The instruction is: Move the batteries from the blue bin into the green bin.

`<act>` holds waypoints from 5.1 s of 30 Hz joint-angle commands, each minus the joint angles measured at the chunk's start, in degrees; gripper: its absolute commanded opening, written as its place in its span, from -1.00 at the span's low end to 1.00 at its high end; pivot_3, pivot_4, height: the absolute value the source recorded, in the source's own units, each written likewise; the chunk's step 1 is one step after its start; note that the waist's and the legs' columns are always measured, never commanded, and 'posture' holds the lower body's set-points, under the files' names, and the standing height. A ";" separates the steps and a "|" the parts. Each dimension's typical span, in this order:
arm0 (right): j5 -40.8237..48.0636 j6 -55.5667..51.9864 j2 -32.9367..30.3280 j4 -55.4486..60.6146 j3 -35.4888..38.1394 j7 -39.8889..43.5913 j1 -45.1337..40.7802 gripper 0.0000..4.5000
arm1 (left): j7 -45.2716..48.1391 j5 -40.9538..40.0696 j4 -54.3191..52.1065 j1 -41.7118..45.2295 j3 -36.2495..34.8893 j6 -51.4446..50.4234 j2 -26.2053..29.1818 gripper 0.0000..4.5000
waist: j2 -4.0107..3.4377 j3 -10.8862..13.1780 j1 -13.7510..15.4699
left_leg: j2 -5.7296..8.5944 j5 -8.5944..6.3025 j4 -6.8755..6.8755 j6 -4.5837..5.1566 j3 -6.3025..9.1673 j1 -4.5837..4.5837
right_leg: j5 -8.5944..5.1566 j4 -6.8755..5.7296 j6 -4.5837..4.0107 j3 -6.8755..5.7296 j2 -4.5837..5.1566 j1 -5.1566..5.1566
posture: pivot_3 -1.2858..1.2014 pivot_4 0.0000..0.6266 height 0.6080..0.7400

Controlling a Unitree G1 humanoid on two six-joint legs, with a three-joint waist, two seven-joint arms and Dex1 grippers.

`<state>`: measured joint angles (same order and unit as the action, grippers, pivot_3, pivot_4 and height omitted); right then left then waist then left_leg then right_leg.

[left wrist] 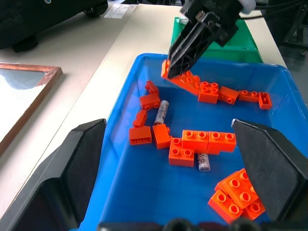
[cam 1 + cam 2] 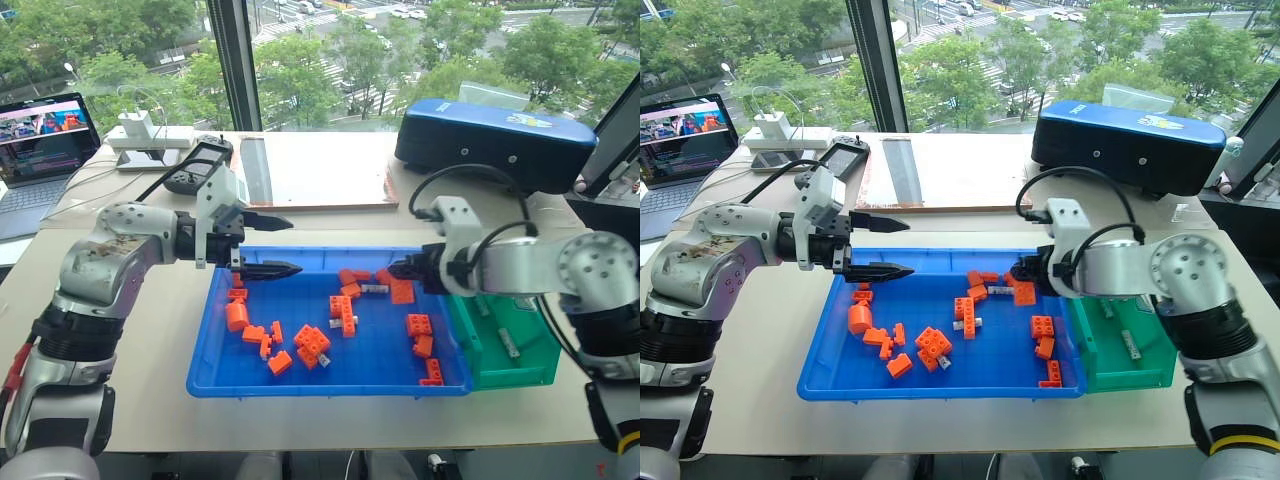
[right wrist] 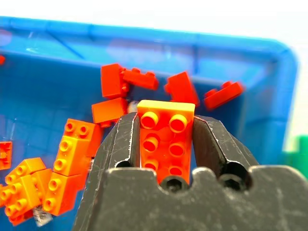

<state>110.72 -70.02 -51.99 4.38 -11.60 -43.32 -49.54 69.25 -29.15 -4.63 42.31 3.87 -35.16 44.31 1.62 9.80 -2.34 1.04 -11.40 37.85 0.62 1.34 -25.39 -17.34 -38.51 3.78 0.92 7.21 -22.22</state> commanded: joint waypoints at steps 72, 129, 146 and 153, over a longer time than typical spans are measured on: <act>-101.81 34.28 10.17 -2.69 -7.45 106.09 6.05 -0.87 | 0.43 -0.99 -3.18 -1.95 -3.45 0.50 1.10 1.00 | 0.00 0.00 0.09 | 0.10 0.07 0.07 -0.11 0.06 -0.06 | 0.00 -0.40 0.01 -0.05 0.03 -0.06 | 0.03 -0.52 0.88; -88.45 -21.46 26.25 15.92 5.93 73.83 -2.14 0.98 | 7.08 -0.65 -2.67 -6.73 -7.78 -0.20 12.40 1.00 | -0.05 0.05 0.42 | 0.06 0.08 0.09 -0.11 0.12 0.00 | 0.00 -0.62 0.00 -0.09 0.00 -0.09 | 0.03 -0.52 0.88; -39.08 -22.48 28.22 3.48 9.57 32.04 2.89 0.52 | 7.16 -0.23 -1.32 -4.65 -5.47 1.36 10.49 1.00 | -0.04 0.05 -0.32 | 0.03 0.07 0.01 -0.10 0.08 0.06 | 0.00 -0.60 -0.01 -0.08 -0.02 -0.11 | 0.03 -0.52 0.88; -28.93 -22.48 28.78 1.45 7.96 20.05 3.99 -0.53 | 7.22 -0.74 -1.75 -4.80 -5.68 0.90 10.32 1.00 | -0.04 0.05 -0.29 | 0.03 0.07 0.01 -0.10 0.09 0.06 | 0.00 -0.59 -0.01 -0.08 -0.02 -0.10 | 0.03 -0.52 0.88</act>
<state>78.56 -92.06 -22.49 5.67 -3.70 -20.31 -45.53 76.25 -29.34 -5.59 36.56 -1.02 -34.96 54.45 1.58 9.84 -2.63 1.07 -11.32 37.86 0.51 1.42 -25.34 -17.34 -39.10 3.77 0.84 7.19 -22.32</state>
